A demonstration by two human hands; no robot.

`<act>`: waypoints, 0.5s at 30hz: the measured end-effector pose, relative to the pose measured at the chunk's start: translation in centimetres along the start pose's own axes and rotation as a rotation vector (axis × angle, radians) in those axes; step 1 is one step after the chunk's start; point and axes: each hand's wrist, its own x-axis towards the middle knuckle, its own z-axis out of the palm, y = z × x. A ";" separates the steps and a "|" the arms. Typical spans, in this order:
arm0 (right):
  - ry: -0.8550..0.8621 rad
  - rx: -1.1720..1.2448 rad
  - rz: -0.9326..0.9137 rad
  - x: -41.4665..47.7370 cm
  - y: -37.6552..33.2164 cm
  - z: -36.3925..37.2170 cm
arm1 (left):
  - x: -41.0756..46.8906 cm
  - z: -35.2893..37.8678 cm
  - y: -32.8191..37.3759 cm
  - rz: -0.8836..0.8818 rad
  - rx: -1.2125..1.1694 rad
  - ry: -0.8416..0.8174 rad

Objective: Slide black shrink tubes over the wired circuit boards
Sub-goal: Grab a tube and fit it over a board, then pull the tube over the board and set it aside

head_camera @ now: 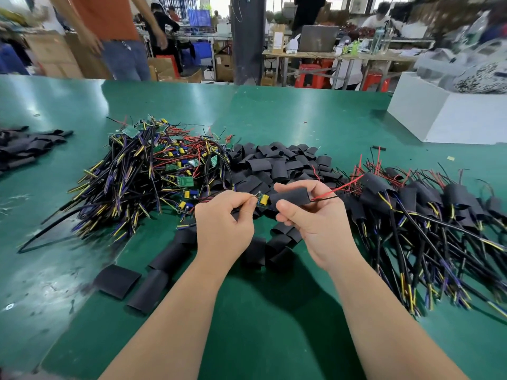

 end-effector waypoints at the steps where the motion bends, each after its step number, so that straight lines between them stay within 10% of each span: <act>1: -0.005 -0.002 -0.001 0.1 -0.1 -0.1 | 0.0 0.0 0.0 -0.017 -0.014 -0.006; 15: -0.009 -0.097 -0.101 0.2 0.1 -0.2 | 0.3 -0.1 -0.1 -0.184 -0.127 -0.033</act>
